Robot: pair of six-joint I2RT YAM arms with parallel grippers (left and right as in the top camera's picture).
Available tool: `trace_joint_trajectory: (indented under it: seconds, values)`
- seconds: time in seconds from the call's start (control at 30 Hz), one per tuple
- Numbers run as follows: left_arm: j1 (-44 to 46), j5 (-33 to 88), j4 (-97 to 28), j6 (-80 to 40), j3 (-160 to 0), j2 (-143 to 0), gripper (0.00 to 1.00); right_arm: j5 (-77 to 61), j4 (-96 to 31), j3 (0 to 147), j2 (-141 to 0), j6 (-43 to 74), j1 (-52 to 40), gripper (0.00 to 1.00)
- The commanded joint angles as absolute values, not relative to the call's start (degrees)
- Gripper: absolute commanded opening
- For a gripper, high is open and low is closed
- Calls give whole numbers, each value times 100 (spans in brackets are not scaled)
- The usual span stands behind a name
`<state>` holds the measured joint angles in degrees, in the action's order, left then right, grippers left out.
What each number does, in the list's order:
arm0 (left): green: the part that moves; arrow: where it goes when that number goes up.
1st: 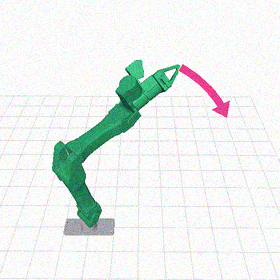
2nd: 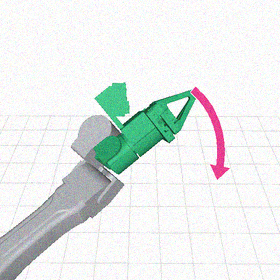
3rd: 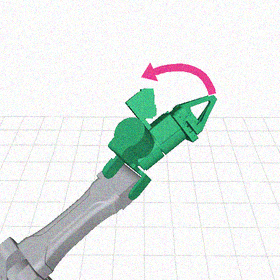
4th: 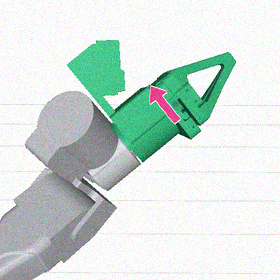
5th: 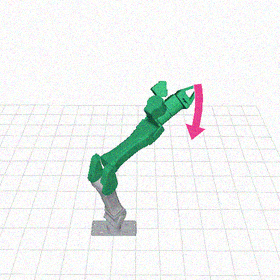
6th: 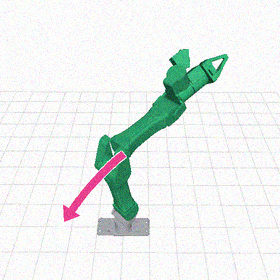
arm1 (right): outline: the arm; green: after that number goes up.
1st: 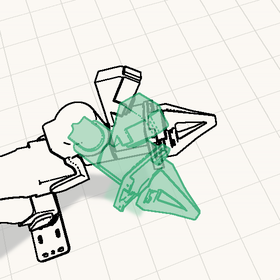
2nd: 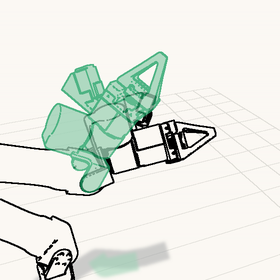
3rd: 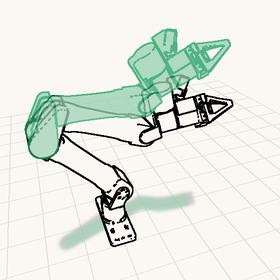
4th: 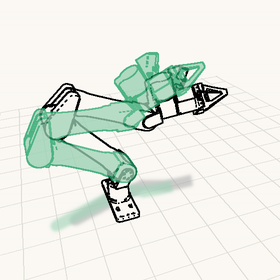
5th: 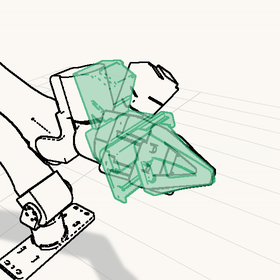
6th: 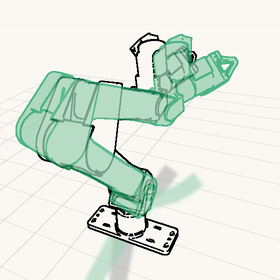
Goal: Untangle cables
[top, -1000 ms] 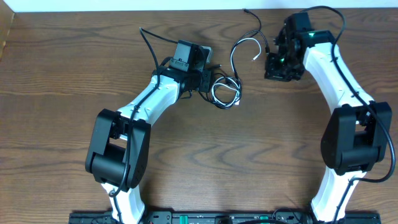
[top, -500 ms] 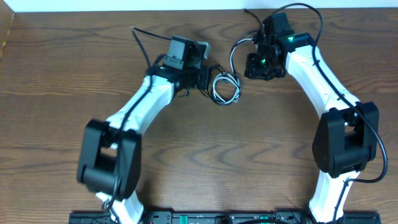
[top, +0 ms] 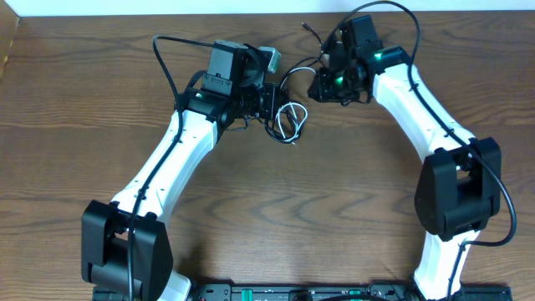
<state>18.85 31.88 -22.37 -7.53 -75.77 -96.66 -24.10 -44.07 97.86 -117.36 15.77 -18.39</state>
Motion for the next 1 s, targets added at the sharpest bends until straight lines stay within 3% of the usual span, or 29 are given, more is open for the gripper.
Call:
trace_joint_trajectory:
  seconds: [0.0,0.23,0.6,0.97]
  values:
    - [1855,3413,-2196,-784,-7599,-9620,7,-2740,-4335,9771,-11758,1581,-1986,25]
    - [1855,3415,-2147,-825,-7601,-9609,7,-2928,-4174,9771,-11983,1592,-2053,27]
    - [1667,3424,-1940,-1179,-7601,-9579,7,-3343,-4195,9771,-12658,2150,-2062,21]
    - [1251,4786,-816,-1621,-7601,-9356,7,-3293,-4108,9771,-12755,2484,-2060,22]
